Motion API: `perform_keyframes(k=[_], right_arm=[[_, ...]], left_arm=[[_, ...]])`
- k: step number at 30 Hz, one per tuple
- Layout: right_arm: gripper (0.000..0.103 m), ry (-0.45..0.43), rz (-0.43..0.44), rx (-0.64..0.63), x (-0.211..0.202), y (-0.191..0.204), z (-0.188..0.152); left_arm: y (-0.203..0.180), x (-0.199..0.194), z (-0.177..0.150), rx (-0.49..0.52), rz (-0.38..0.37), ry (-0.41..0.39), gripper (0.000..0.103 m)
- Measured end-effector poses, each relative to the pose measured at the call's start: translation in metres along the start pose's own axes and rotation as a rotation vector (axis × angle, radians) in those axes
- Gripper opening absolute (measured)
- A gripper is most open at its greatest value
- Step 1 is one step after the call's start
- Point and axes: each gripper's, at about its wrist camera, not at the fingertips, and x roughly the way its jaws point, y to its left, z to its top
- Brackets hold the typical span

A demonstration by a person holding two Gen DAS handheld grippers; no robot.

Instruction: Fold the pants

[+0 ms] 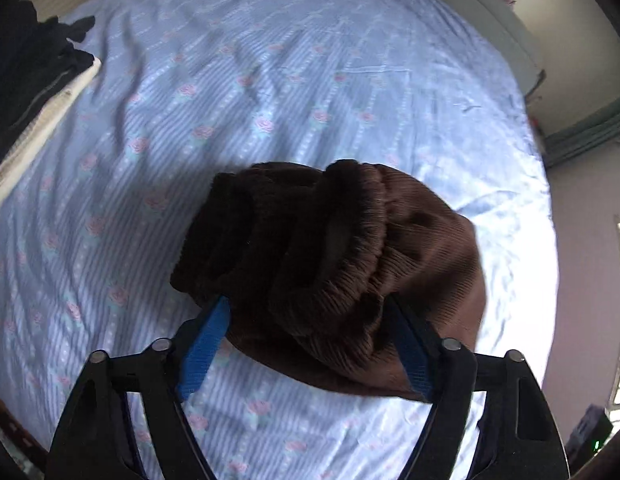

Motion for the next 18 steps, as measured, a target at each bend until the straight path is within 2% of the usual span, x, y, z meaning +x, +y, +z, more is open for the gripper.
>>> perform_keyframes(k=[1,2,4,6,9,12,15,18], right_arm=[[0.079,0.022,0.009,-0.010,0.007,0.001,-0.003],[0.079,0.033,0.009,-0.017,0.012,0.003,-0.007],[0.078,0.045,0.019,-0.033,0.019,0.008,-0.009],[0.078,0.042,0.041,-0.038,0.020,0.010,-0.006],[0.078,0.039,0.053,-0.076,0.025,0.016,-0.001],[0.078,0.049,0.089,-0.101,0.034,0.024,0.005],[0.078,0.079,0.086,-0.142,0.046,0.036,0.006],[0.078,0.098,0.079,-0.171,0.053,0.042,0.005]], left_arm=[[-0.002,-0.001,0.001,0.013,0.001,-0.010,0.049],[-0.006,-0.004,0.001,0.035,-0.025,-0.011,0.035],[-0.007,-0.021,-0.002,0.043,-0.048,-0.047,0.031],[-0.005,-0.045,-0.007,0.051,-0.084,-0.110,0.031],[0.010,-0.075,-0.015,0.046,-0.069,-0.189,0.032],[0.039,-0.059,-0.017,-0.015,-0.027,-0.131,0.033],[0.064,-0.030,-0.023,-0.092,-0.037,-0.041,0.036],[0.076,-0.017,-0.026,-0.157,-0.031,-0.019,0.054]])
